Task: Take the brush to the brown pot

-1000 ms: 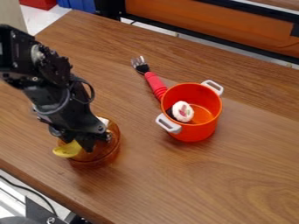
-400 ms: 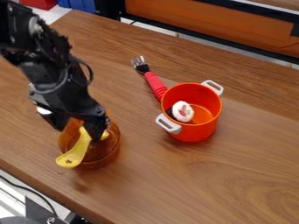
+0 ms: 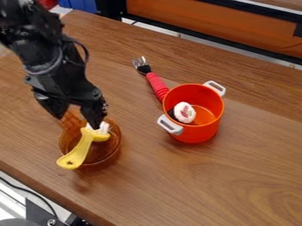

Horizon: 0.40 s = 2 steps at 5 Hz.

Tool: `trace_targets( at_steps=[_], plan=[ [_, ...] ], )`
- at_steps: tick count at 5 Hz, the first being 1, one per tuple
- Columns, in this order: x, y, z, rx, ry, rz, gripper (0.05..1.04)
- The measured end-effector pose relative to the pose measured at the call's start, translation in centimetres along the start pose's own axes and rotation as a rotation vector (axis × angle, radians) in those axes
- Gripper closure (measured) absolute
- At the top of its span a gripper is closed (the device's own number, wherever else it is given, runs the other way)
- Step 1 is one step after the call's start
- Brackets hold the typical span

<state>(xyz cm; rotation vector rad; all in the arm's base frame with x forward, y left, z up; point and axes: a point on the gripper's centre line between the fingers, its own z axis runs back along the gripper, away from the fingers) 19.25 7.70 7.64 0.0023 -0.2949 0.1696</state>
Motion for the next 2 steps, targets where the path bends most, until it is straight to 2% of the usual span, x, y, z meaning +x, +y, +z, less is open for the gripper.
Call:
trace_targets(
  at_steps=[2],
  plan=[
    [0.6,3.9,0.1,0.026,-0.002,0.005,0.084]
  ],
)
